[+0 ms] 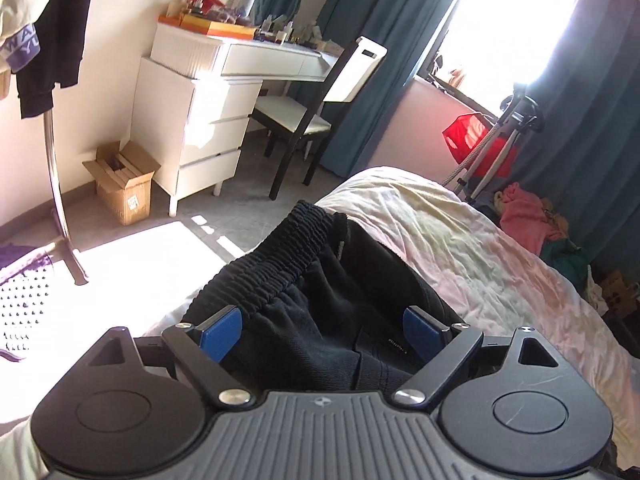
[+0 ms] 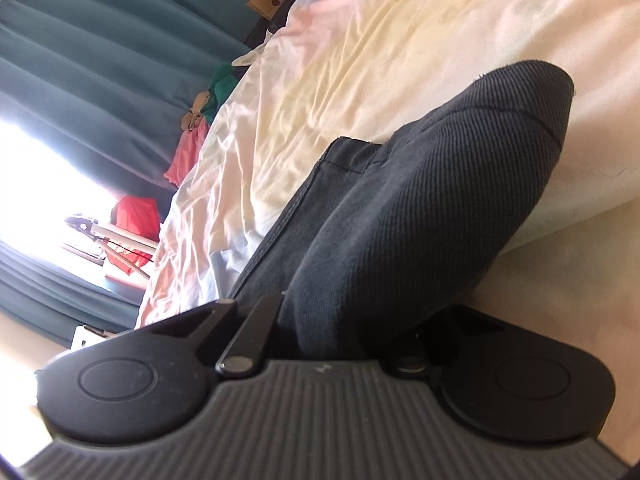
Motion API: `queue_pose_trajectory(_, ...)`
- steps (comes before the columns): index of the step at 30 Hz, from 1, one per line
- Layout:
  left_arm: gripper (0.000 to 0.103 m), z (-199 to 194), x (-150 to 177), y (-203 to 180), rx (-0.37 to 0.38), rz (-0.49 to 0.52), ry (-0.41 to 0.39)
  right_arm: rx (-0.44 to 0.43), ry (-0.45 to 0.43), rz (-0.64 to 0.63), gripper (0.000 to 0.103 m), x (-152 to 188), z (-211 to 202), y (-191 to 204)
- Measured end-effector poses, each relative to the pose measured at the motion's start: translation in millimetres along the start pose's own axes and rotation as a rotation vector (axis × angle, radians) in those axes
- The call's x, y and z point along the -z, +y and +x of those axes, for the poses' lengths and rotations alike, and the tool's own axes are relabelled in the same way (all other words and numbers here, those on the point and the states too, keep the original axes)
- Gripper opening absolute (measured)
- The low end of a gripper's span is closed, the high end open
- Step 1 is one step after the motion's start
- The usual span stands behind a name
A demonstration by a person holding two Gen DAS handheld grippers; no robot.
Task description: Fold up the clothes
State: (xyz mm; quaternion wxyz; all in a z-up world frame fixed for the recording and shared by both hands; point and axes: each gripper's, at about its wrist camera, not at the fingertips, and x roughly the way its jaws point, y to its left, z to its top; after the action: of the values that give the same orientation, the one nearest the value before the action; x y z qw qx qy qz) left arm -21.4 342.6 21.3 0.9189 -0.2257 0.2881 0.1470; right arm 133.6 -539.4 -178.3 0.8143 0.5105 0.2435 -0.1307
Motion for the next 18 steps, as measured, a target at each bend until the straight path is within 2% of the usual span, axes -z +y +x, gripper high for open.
queue_pose_trajectory(3, 0.090, 8, 1, -43, 0.039, 0.046, -0.023, -0.002, 0.000, 0.000, 0.011, 1, -2, 0)
queue_pose_trajectory(9, 0.090, 62, 39, -135, 0.187, 0.126, 0.040, -0.008, -0.017, 0.043, 0.011, 3, -4, -3)
queue_pose_trajectory(14, 0.090, 111, 85, -209, 0.205, 0.306, 0.039, -0.012, -0.038, 0.064, 0.011, 6, -7, -4)
queue_pose_trajectory(16, 0.090, 127, 104, -230, 0.208, 0.358, 0.042, -0.016, -0.040, 0.067, 0.011, 6, -8, -4)
queue_pose_trajectory(18, 0.090, 143, 121, -234, 0.193, 0.386, 0.062, -0.022, -0.044, 0.069, 0.011, 6, -11, -4)
